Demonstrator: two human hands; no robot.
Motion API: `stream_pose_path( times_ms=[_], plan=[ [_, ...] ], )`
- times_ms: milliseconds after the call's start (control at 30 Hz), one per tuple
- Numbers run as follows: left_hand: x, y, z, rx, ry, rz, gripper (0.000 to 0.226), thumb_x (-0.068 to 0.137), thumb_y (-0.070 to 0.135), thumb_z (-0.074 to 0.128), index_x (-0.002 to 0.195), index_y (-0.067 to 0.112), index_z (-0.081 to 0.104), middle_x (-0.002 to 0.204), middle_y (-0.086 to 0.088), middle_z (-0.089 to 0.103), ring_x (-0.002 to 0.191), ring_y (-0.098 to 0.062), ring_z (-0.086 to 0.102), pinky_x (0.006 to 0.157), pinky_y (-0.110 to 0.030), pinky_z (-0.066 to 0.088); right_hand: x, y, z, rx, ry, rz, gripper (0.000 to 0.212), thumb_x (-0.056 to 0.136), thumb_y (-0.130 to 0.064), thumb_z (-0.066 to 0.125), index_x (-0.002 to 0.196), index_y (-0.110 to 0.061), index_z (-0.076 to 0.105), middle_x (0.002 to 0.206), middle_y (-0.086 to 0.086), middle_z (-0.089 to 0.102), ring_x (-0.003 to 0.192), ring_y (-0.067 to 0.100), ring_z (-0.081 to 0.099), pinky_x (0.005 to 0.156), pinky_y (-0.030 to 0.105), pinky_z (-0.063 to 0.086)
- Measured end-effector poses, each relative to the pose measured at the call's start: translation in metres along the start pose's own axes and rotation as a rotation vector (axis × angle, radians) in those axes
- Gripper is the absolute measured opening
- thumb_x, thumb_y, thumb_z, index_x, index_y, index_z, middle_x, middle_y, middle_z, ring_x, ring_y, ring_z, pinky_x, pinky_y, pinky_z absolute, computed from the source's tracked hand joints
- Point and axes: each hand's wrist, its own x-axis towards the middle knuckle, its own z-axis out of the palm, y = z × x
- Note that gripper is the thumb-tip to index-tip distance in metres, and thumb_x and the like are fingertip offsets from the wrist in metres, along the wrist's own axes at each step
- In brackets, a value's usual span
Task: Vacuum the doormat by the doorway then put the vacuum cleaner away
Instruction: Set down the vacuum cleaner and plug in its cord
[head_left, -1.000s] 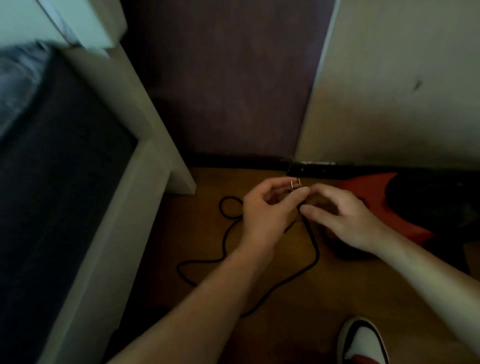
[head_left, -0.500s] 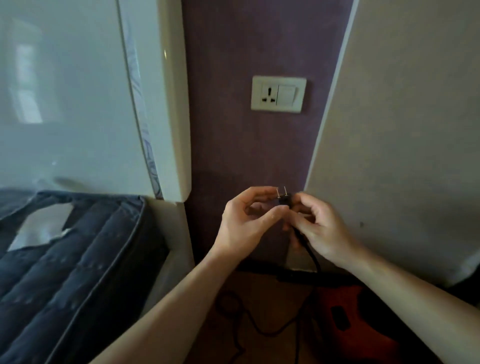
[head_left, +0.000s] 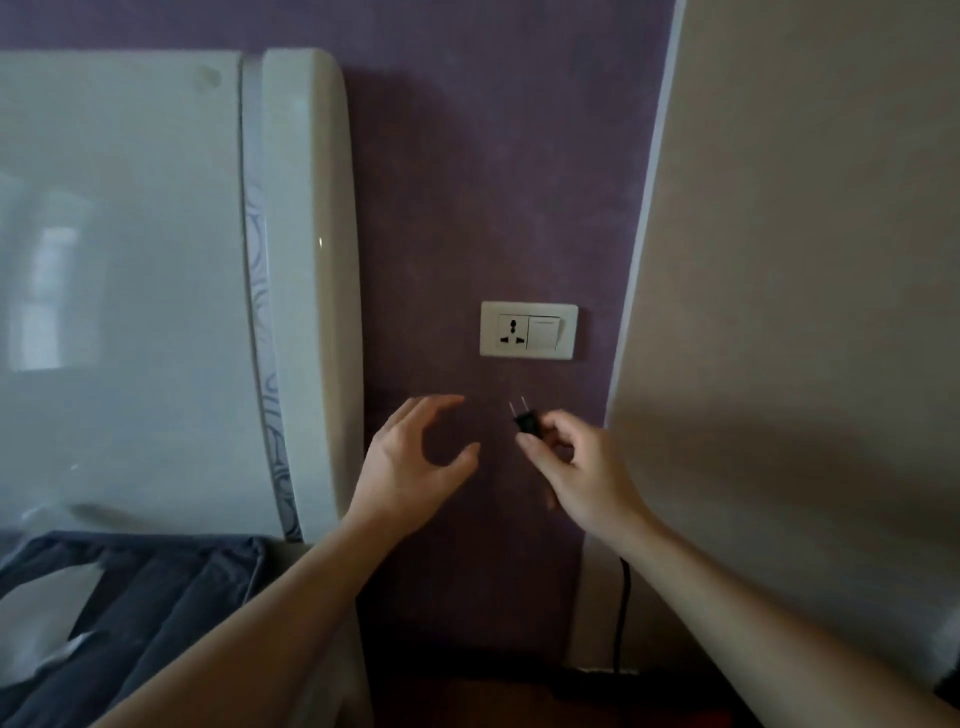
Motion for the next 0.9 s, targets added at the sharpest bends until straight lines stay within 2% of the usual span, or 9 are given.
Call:
stream_pose_path(
  times_ms=[67, 133, 233, 300, 367, 433, 567, 700, 900],
  plan=[
    [0.02, -0.006, 0.003, 0.162, 0.021, 0.113, 0.064, 0.075, 0.055, 0.061, 0.133, 0.028, 0.059, 0.137, 0.012, 0.054, 0.125, -0.01, 0.052, 0.107, -0.024, 0.035, 0.009, 0.008, 0.002, -0.005, 0.024, 0.0, 0.013, 0.098, -0.022, 0.067, 0.089, -0.013, 0.069, 0.059, 0.003, 0.061, 0.041, 0.009, 0.055, 0.046, 0.028, 0.04],
    [0.048, 0.001, -0.002, 0.291, 0.01, 0.196, 0.068, 0.074, 0.055, 0.061, 0.137, 0.031, 0.054, 0.147, 0.01, 0.048, 0.133, -0.018, 0.045, 0.109, -0.035, 0.035, 0.022, 0.011, -0.002, -0.054, 0.053, -0.001, 0.013, 0.097, -0.024, 0.068, 0.089, -0.016, 0.072, 0.052, -0.004, 0.057, 0.046, 0.009, 0.055, 0.05, 0.03, 0.04],
    [0.091, 0.014, -0.014, 0.334, -0.007, 0.243, 0.071, 0.074, 0.054, 0.061, 0.14, 0.03, 0.052, 0.151, 0.005, 0.045, 0.139, -0.021, 0.041, 0.111, -0.054, 0.038, 0.042, 0.004, -0.009, -0.163, 0.1, -0.007, 0.013, 0.097, -0.028, 0.067, 0.091, -0.02, 0.076, 0.058, -0.006, 0.06, 0.058, 0.005, 0.058, 0.052, 0.02, 0.035],
    [0.114, 0.011, -0.018, 0.33, 0.015, 0.285, 0.071, 0.075, 0.052, 0.062, 0.14, 0.026, 0.054, 0.154, 0.001, 0.045, 0.144, -0.023, 0.038, 0.114, -0.058, 0.032, 0.055, -0.003, -0.011, -0.218, 0.109, -0.04, 0.019, 0.098, -0.032, 0.063, 0.09, -0.02, 0.074, 0.056, -0.008, 0.055, 0.061, 0.002, 0.058, 0.051, 0.017, 0.034],
    [0.13, 0.003, -0.017, 0.311, 0.054, 0.35, 0.07, 0.075, 0.048, 0.067, 0.139, 0.022, 0.057, 0.156, -0.001, 0.042, 0.147, -0.024, 0.033, 0.118, -0.057, 0.027, 0.066, -0.006, -0.005, -0.263, 0.141, -0.093, 0.021, 0.095, -0.033, 0.06, 0.092, -0.019, 0.075, 0.057, -0.016, 0.048, 0.059, -0.004, 0.055, 0.053, 0.009, 0.033],
    [0.139, -0.009, -0.012, 0.286, 0.057, 0.415, 0.071, 0.075, 0.047, 0.07, 0.139, 0.021, 0.057, 0.158, -0.001, 0.039, 0.15, -0.023, 0.029, 0.121, -0.054, 0.02, 0.072, 0.0, 0.005, -0.315, 0.197, -0.138, 0.024, 0.095, -0.033, 0.06, 0.1, -0.019, 0.078, 0.063, -0.018, 0.053, 0.059, -0.003, 0.054, 0.055, 0.007, 0.035],
    [0.147, -0.043, 0.01, 0.315, 0.061, 0.518, 0.076, 0.077, 0.053, 0.07, 0.144, 0.022, 0.053, 0.163, -0.001, 0.029, 0.154, -0.019, 0.017, 0.124, -0.048, 0.006, 0.07, 0.017, 0.02, -0.417, 0.345, -0.193, 0.029, 0.094, -0.039, 0.056, 0.096, -0.019, 0.078, 0.07, -0.008, 0.068, 0.061, 0.008, 0.061, 0.056, 0.029, 0.049],
    [0.154, -0.054, 0.021, 0.349, 0.15, 0.553, 0.077, 0.075, 0.055, 0.072, 0.144, 0.024, 0.053, 0.164, 0.0, 0.027, 0.154, -0.019, 0.015, 0.124, -0.05, 0.004, 0.078, 0.019, 0.025, -0.486, 0.431, -0.154, 0.026, 0.095, -0.037, 0.059, 0.088, -0.019, 0.077, 0.067, -0.007, 0.069, 0.059, 0.009, 0.063, 0.055, 0.032, 0.049],
    [0.155, -0.055, 0.02, 0.521, 0.095, 0.542, 0.094, 0.069, 0.053, 0.079, 0.152, 0.034, 0.039, 0.168, -0.001, 0.013, 0.155, -0.02, 0.004, 0.123, -0.048, -0.004, 0.084, 0.009, 0.036, -0.637, 0.467, -0.044, 0.034, 0.095, -0.039, 0.059, 0.071, -0.017, 0.066, 0.048, -0.006, 0.05, 0.043, 0.012, 0.049, 0.044, 0.032, 0.04]
  ],
)
